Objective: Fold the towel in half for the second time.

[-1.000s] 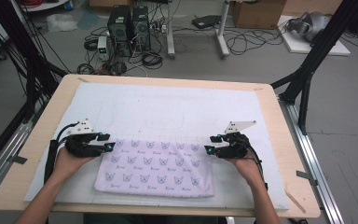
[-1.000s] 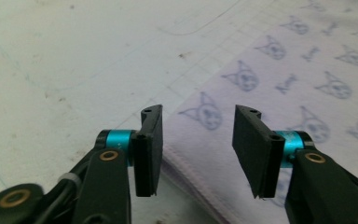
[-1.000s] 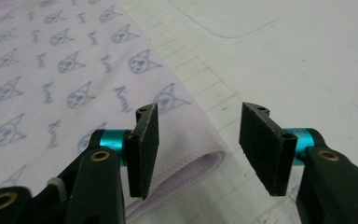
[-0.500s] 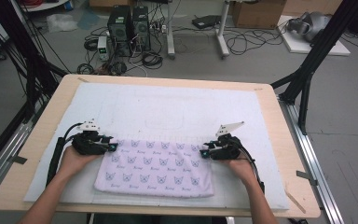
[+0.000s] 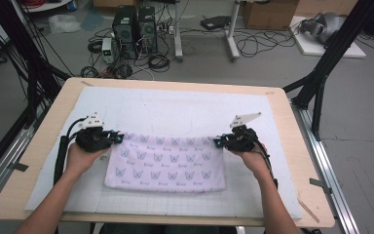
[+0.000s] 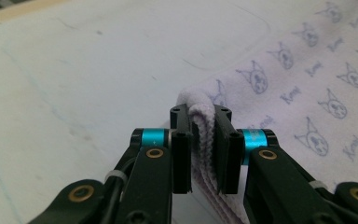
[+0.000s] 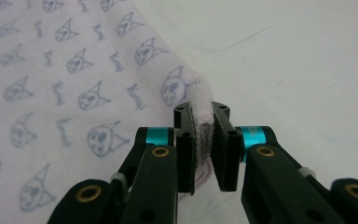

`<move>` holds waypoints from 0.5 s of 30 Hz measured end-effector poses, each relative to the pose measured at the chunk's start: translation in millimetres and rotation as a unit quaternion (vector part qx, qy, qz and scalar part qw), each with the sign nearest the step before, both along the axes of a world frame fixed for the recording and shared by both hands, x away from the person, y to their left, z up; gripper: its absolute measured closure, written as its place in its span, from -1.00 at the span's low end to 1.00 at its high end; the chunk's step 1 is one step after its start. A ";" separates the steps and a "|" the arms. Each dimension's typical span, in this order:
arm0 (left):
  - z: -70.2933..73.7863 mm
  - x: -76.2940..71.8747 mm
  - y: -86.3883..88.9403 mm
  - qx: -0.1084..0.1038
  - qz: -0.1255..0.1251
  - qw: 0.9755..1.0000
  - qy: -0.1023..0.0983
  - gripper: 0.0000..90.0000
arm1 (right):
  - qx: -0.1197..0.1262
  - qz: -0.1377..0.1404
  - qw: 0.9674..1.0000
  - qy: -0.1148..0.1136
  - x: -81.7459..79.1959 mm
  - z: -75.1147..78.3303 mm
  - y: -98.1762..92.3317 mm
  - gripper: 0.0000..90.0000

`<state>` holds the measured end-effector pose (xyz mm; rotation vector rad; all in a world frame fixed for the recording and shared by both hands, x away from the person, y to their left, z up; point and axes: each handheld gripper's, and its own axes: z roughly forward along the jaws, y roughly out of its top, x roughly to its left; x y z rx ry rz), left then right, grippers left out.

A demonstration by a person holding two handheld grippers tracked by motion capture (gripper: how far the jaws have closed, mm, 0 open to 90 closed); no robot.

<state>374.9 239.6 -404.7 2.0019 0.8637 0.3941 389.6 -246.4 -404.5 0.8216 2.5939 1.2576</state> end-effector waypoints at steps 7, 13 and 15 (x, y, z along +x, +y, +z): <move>17.5 39.8 -8.8 0.016 0.025 0.999 -0.018 0.76 | -0.002 -0.029 0.999 -0.017 39.9 21.6 -2.9 0.81; 15.9 66.7 -6.5 0.011 0.070 0.997 0.008 0.42 | 0.007 -0.062 0.998 -0.012 66.7 15.4 -3.7 0.48; 13.3 65.4 -3.8 0.014 0.057 0.998 0.019 0.36 | 0.014 -0.072 0.997 0.001 67.2 12.1 -4.3 0.31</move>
